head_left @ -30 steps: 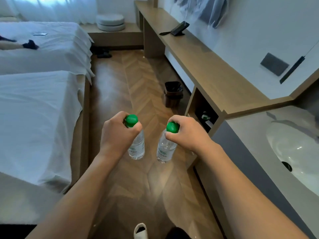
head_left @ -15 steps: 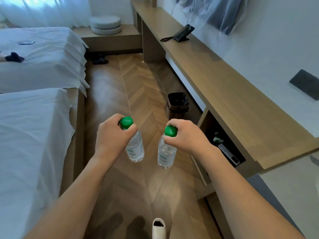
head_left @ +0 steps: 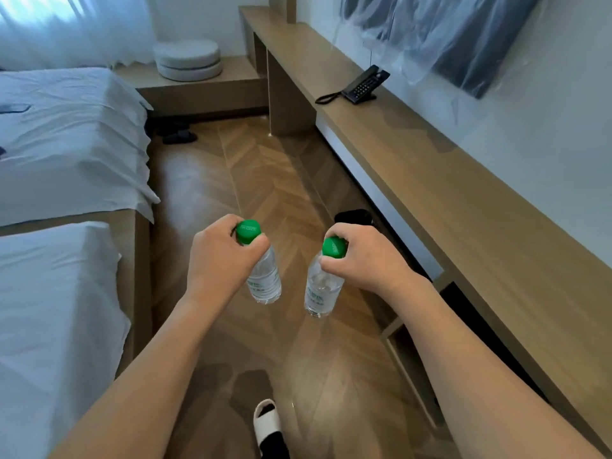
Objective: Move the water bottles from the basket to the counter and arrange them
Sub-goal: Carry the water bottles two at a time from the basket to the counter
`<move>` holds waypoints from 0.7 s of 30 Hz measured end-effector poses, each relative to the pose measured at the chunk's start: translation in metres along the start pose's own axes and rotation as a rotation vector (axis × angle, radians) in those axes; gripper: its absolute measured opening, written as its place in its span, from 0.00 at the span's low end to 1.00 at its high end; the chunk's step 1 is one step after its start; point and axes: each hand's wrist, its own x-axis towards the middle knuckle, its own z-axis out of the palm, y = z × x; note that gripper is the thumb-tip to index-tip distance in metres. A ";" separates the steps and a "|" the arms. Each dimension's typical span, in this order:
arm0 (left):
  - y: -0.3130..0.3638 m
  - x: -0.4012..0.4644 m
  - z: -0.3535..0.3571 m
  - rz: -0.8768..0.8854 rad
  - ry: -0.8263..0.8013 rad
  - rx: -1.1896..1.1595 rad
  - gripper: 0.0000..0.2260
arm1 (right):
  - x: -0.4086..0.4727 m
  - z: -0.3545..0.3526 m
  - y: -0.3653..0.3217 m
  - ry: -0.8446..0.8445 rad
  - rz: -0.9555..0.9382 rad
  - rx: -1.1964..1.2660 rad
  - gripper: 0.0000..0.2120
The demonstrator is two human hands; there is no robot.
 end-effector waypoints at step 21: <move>-0.104 0.412 0.041 -0.069 0.010 0.026 0.09 | 0.433 0.022 -0.059 -0.018 -0.065 0.053 0.07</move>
